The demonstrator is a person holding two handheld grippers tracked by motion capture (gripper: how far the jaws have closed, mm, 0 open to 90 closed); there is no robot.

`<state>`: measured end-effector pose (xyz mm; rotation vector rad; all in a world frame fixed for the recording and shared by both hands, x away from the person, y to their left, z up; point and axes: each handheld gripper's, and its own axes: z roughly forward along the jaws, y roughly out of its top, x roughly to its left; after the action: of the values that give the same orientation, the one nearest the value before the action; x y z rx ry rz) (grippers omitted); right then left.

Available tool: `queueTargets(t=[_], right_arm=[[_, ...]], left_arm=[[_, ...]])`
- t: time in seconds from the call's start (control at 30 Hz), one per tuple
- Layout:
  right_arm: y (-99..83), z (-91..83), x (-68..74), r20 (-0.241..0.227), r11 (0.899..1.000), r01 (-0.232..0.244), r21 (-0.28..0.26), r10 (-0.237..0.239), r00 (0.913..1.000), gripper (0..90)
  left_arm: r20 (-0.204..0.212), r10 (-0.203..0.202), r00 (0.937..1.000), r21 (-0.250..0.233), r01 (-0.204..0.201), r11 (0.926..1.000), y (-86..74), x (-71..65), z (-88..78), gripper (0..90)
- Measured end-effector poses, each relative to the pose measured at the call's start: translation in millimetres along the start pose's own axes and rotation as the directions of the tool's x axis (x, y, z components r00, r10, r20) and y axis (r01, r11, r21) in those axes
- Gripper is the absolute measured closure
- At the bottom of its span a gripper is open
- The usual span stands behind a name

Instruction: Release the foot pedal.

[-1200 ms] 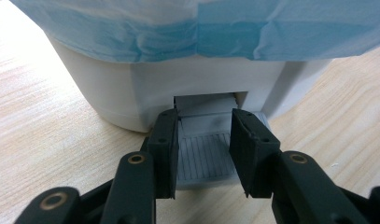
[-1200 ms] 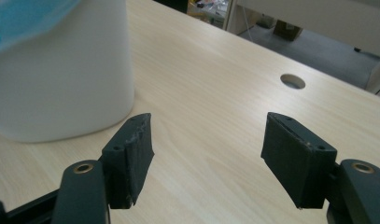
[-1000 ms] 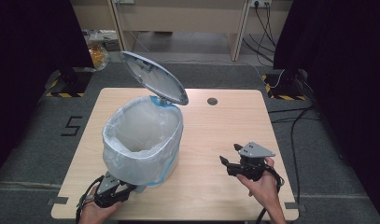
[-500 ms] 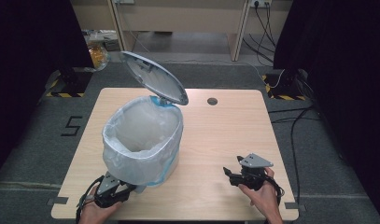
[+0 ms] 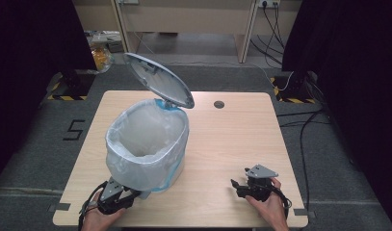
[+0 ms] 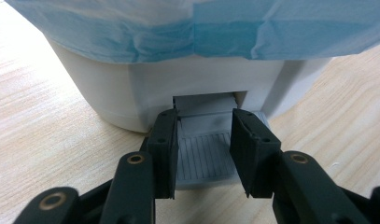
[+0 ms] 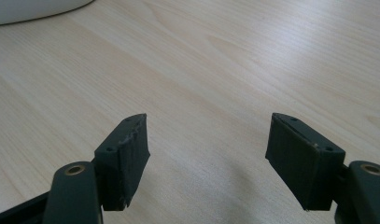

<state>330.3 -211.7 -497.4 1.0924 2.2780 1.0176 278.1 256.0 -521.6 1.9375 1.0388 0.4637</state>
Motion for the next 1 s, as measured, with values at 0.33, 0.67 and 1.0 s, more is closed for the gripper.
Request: queueTargets(t=[0.33, 0.67, 1.0], right_arm=[[-7.8, 5.0, -0.1, 0.010, 0.999, 0.001, 0.037, -0.001, 0.9999, 29.1], [-13.7, 8.9, -2.1, 0.005, 0.999, -0.012, 0.053, 0.012, 0.9999, 28.2], [-15.9, 7.2, -3.8, 0.006, 0.998, -0.026, 0.053, 0.025, 0.9997, 27.9]], left_arm=[[-0.006, 0.006, 1.0000, -0.002, -0.006, 1.0000, -0.3, -1.1, -0.5, 61.3], [0.013, -0.047, 0.9988, -0.030, 0.047, 0.9984, -2.6, 2.3, -11.3, 51.0], [0.003, -0.055, 0.9985, -0.064, 0.055, 0.9965, -3.0, 1.0, -27.2, 44.5]])
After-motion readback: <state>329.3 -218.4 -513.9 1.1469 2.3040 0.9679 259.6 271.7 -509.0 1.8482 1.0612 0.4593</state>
